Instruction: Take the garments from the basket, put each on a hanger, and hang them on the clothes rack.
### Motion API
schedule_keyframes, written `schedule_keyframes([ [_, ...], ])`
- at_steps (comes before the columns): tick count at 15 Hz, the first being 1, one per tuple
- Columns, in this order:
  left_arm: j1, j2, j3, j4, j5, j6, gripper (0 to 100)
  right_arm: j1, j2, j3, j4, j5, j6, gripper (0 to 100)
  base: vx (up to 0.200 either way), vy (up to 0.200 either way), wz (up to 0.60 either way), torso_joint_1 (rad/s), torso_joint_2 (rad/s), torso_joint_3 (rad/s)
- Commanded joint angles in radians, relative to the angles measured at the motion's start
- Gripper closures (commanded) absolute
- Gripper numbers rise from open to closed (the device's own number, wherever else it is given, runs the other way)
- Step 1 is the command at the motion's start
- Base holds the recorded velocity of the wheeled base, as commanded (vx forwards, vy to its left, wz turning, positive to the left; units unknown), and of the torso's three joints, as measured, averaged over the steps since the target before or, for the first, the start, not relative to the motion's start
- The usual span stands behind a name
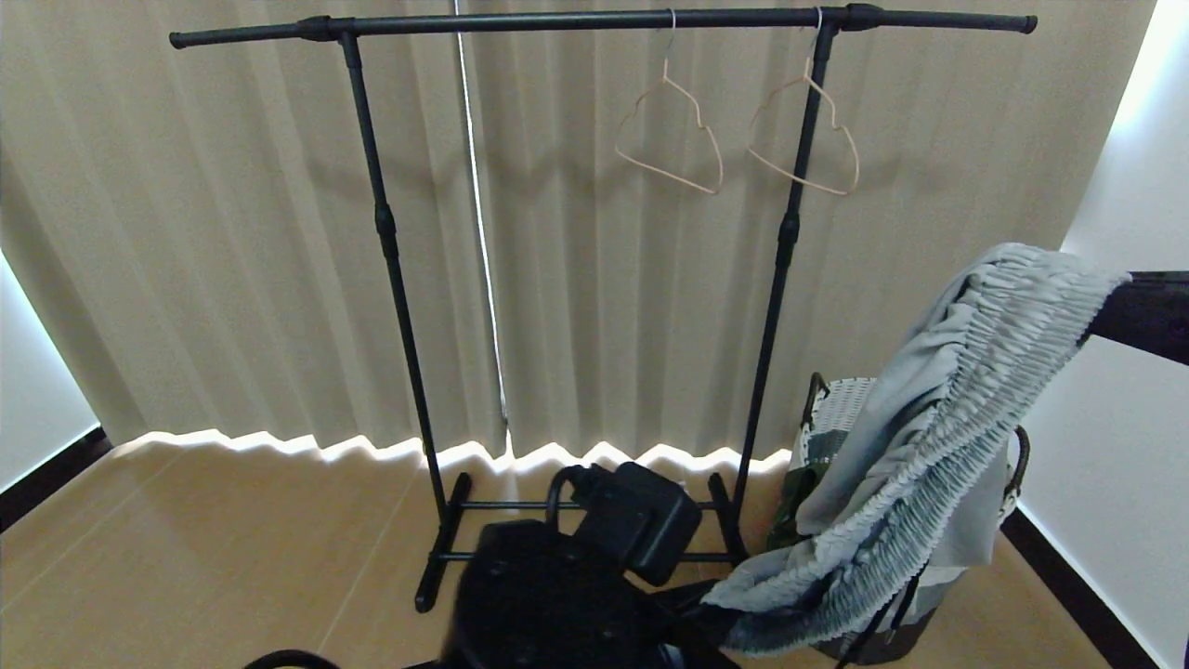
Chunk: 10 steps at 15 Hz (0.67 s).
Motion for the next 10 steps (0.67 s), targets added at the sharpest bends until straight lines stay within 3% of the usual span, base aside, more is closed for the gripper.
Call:
schedule_keyframes([
  [1,0.014,-0.228,0.096,-0.046,-0.027,0.076,100,0.034,0.039,-0.002,-0.045,0.017,0.0,100,0.0,0.0,0.0,0.0,0.0,0.0],
  [3,0.071,-0.374,0.081,-0.015,-0.123,0.125,100,0.046,0.079,-0.005,-0.123,0.047,0.003,100,0.0,0.0,0.0,0.0,0.0,0.0],
  [4,0.071,-0.374,0.081,-0.015,-0.123,0.125,100,0.046,0.079,-0.005,-0.123,0.047,0.003,100,0.0,0.0,0.0,0.0,0.0,0.0],
  [5,0.175,-0.477,0.013,0.094,-0.187,0.136,100,0.065,0.131,-0.016,-0.196,0.083,0.002,100,0.0,0.0,0.0,0.0,0.0,0.0],
  [7,0.282,-0.529,-0.088,0.181,-0.193,0.136,100,0.066,0.192,-0.091,-0.265,0.104,0.002,100,0.0,0.0,0.0,0.0,0.0,0.0],
  [10,0.378,-0.561,-0.232,0.269,-0.198,0.136,100,0.091,0.252,-0.22,-0.296,0.104,0.01,100,0.0,0.0,0.0,0.0,0.0,0.0],
])
